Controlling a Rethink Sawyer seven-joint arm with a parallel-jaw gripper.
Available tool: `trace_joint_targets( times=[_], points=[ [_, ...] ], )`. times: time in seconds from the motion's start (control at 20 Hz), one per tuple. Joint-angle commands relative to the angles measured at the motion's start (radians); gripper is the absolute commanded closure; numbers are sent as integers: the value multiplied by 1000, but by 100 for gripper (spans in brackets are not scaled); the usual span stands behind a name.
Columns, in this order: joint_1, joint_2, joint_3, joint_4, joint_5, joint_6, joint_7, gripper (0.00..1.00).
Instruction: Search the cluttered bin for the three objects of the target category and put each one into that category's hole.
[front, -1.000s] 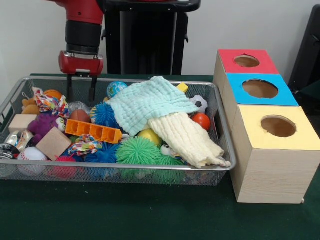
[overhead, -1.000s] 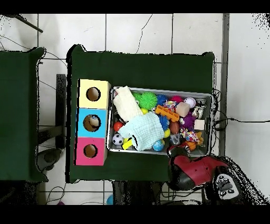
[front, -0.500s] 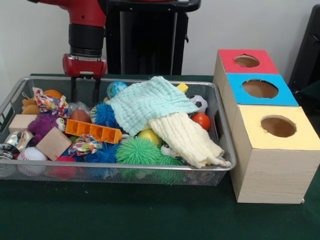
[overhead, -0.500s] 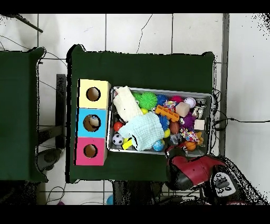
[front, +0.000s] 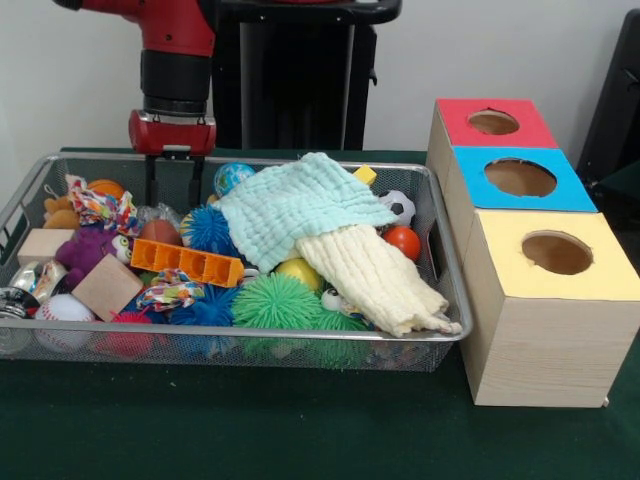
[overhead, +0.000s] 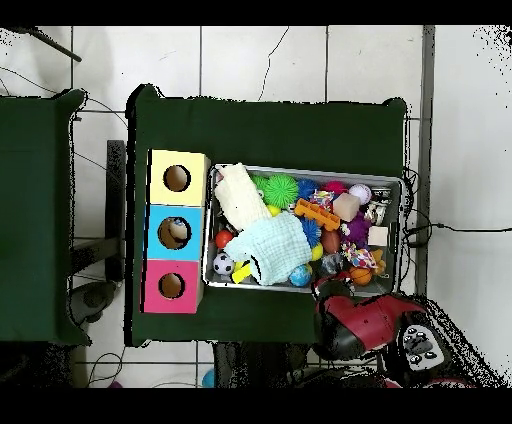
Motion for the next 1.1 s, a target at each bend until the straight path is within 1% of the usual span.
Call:
trace_joint_targets(
  times=[0.05, 0.35, 0.5, 0.6, 0.7, 0.85, 1.1],
  points=[
    [-36, 35, 105, -76, -70, 32, 50, 0],
    [-117, -16, 209, -40, -141, 113, 42, 0],
    [-167, -49, 271, -9, -152, 166, 21, 0],
    [-190, -65, 299, 6, -147, 194, 2, 0],
    [-183, -73, 285, 7, -138, 198, -6, 0],
    [-146, -71, 237, -9, -124, 182, 5, 0],
    [-86, -62, 179, -25, -103, 155, 33, 0]
  ],
)
